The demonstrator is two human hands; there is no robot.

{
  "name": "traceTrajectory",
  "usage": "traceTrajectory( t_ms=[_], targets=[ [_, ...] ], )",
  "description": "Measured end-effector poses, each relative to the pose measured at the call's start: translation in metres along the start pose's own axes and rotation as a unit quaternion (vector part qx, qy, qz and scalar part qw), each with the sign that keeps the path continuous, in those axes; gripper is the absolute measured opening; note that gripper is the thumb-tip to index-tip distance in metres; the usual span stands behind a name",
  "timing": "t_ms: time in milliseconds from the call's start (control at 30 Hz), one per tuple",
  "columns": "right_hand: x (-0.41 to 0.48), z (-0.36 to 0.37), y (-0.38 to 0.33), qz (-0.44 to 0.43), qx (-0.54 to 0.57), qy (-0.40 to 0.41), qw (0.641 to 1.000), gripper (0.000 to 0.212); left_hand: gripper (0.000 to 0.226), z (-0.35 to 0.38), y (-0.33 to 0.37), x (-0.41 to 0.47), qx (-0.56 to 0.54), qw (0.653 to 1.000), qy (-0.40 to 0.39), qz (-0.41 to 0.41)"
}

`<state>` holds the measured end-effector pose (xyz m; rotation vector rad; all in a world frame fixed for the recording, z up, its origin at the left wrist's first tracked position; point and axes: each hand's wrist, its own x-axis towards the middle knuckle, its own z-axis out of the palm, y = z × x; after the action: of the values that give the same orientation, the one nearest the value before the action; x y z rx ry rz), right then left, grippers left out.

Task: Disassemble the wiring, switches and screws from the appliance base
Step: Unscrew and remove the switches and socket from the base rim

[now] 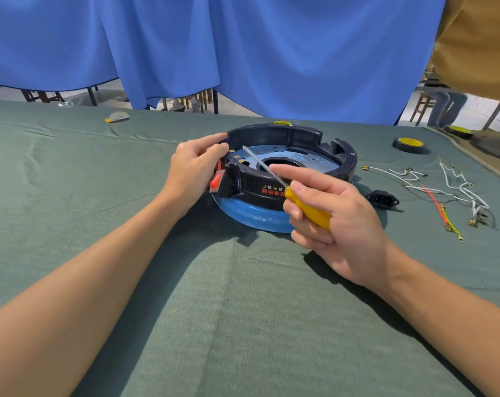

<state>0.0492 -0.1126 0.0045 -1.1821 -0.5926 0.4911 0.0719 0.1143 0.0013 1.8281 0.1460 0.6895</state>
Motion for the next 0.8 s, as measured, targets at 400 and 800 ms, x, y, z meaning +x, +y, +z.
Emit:
traceTrajectory(
  t_ms=[400, 800],
  targets=[
    [0.003, 0.005, 0.019, -0.231, -0.399, 0.195, 0.866, 0.019, 0.026, -0.002, -0.002, -0.019, 0.186, 0.962, 0.163, 0.116],
    [0.002, 0.010, 0.018, -0.239, -0.402, 0.189, 0.864, 0.025, 0.049, -0.052, 0.005, -0.073, 0.137, 0.973, -0.064, 0.176]
  ],
)
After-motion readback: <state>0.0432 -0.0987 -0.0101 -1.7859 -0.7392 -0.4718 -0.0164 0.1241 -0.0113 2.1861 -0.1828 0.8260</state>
